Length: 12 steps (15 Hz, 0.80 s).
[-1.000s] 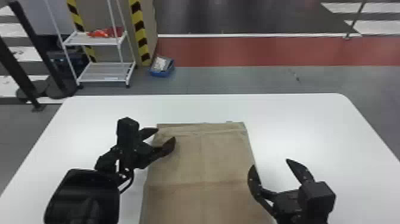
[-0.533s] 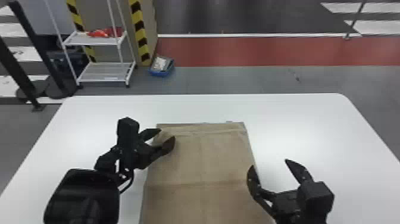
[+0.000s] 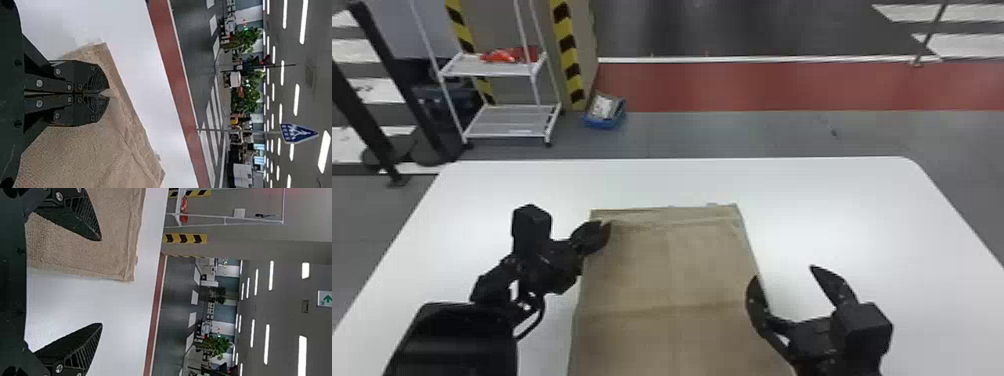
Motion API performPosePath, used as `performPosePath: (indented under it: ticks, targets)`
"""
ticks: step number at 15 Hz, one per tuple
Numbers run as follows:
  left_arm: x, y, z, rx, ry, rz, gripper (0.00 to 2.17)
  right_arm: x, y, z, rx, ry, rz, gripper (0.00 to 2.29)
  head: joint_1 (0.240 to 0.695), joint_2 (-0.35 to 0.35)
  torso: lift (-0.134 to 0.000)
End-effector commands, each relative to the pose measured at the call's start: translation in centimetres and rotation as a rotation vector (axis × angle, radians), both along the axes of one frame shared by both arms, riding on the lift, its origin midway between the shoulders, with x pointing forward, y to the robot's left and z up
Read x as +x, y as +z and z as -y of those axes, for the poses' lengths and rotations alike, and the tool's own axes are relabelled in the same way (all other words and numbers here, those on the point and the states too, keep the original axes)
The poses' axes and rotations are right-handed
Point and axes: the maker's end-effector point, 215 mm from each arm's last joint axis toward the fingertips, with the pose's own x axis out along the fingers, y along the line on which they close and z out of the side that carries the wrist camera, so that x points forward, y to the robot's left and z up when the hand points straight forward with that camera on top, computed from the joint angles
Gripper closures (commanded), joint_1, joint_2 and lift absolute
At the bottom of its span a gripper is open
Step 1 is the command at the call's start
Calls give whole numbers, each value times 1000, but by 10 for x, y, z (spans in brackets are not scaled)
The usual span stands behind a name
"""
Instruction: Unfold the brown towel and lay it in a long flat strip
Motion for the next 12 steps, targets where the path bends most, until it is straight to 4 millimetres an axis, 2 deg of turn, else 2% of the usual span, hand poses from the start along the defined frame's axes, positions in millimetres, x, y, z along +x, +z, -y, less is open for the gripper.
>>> performPosePath:
  ticks: [1, 4, 6, 7, 10, 11, 12]
  targets:
    - [-38, 33, 6, -5, -9, 56, 1200, 1, 3, 8, -8, -8, 5, 113, 695, 43, -117]
    - [-107, 58, 40, -2, -57, 96, 1200, 4, 9, 30, -5, -43, 14, 113, 695, 29, -117]
    - [-142, 66, 65, -38, -81, 103, 1200, 6, 14, 52, 1, -74, 22, 113, 695, -3, -117]
    - [-158, 70, 80, -54, -108, 119, 1200, 6, 18, 63, 4, -92, 27, 113, 695, -47, -117]
    - [-192, 75, 125, -109, -176, 141, 1200, 8, 32, 97, 8, -146, 52, 117, 695, -135, -117]
    - [-202, 68, 137, -124, -194, 120, 1200, 9, 35, 104, 3, -159, 56, 117, 695, -163, -117]
    - [-208, 64, 145, -133, -205, 107, 1200, 9, 37, 107, 1, -162, 60, 117, 695, -229, -117]
